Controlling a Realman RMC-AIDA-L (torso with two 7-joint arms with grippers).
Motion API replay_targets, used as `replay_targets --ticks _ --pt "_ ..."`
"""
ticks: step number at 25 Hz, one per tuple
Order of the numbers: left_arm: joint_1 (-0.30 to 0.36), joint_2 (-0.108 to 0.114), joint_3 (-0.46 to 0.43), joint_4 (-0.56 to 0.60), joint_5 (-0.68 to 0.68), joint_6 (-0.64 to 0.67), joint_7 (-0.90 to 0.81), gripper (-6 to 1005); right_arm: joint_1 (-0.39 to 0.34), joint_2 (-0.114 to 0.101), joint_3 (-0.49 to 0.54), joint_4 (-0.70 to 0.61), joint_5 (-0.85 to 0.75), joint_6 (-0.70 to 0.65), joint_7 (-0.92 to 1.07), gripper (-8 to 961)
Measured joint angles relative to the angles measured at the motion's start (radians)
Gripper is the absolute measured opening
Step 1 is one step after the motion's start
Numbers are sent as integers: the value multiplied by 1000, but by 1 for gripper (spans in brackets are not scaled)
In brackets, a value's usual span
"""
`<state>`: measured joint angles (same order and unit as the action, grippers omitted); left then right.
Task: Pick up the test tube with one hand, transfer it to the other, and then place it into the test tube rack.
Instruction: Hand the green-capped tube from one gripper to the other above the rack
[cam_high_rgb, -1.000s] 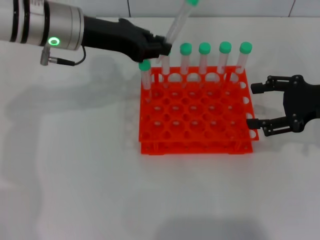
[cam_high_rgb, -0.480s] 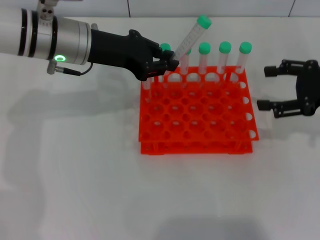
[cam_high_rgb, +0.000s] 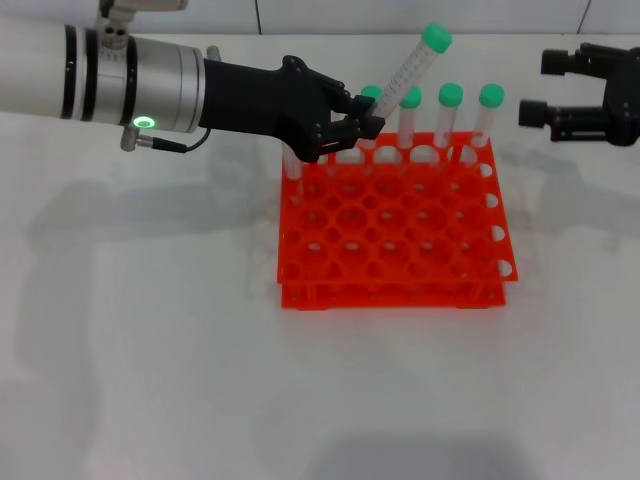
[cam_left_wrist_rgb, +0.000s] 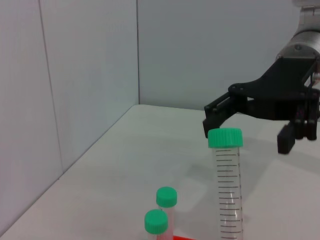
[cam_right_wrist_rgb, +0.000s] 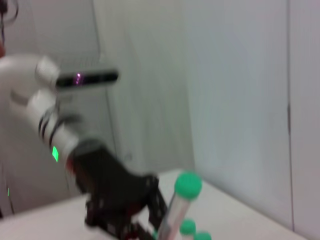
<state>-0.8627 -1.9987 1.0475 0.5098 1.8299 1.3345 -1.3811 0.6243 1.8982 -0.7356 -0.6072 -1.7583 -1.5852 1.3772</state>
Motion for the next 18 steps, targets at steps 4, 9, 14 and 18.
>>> replay_targets --ticks 4,9,14,18 --pt "-1 -2 2 0 1 2 0 228 11 2 0 84 96 3 9 853" --pt "-3 -3 7 -1 5 6 -8 231 13 23 1 150 146 5 -20 850" --pt "-7 -3 9 -4 9 4 -9 234 1 74 9 197 213 10 -47 847" --pt "-18 -3 8 -5 13 -1 -9 236 2 107 11 240 254 18 -96 844"
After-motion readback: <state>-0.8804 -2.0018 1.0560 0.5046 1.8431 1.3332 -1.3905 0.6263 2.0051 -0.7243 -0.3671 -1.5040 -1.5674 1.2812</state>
